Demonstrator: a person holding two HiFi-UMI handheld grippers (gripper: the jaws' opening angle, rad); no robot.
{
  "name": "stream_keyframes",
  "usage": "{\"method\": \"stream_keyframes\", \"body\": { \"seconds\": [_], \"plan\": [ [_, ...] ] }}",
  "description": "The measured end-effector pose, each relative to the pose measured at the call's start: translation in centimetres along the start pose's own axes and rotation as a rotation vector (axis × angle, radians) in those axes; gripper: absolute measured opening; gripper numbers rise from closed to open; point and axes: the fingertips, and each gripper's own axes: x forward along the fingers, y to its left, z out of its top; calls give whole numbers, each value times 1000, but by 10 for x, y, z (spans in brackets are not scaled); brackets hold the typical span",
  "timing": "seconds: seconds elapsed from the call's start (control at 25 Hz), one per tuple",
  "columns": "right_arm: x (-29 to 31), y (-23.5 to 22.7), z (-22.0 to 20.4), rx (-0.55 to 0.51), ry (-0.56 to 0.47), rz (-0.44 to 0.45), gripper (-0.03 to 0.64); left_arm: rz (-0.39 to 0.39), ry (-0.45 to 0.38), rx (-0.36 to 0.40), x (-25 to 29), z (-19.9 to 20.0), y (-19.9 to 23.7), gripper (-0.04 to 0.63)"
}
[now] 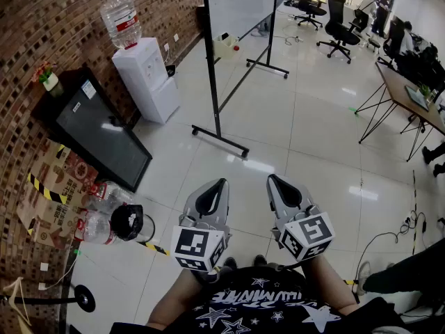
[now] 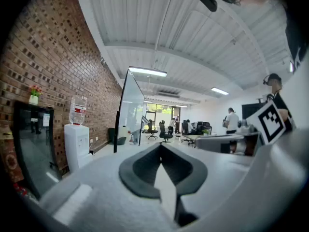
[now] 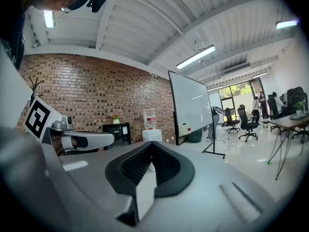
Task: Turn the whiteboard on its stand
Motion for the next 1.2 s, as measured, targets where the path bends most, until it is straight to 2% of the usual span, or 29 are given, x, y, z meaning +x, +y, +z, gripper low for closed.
{"method": "stream_keyframes", "body": {
  "seconds": [0.28, 0.48, 0.68, 0.84, 0.96, 1.2],
  "plan": [
    [9, 16, -7, 19, -20, -21, 9, 4, 0, 8, -9, -3, 32, 3],
    [7, 4, -29, 63, -11, -116, 9, -11, 25, 13, -6, -11, 48, 3],
    [17, -11, -38, 72, 15, -132, 9, -13, 52, 7, 8, -19, 58, 3],
    [45, -33, -30, 51, 1, -121, 9, 3, 64, 7, 33, -22, 72, 3],
    [71, -59, -27, 76, -17, -111, 9, 17, 63, 25, 60, -22, 82, 3],
    [134, -105, -21, 100, -1, -42, 9, 68, 54, 30, 125, -7, 107, 3]
  ]
}}
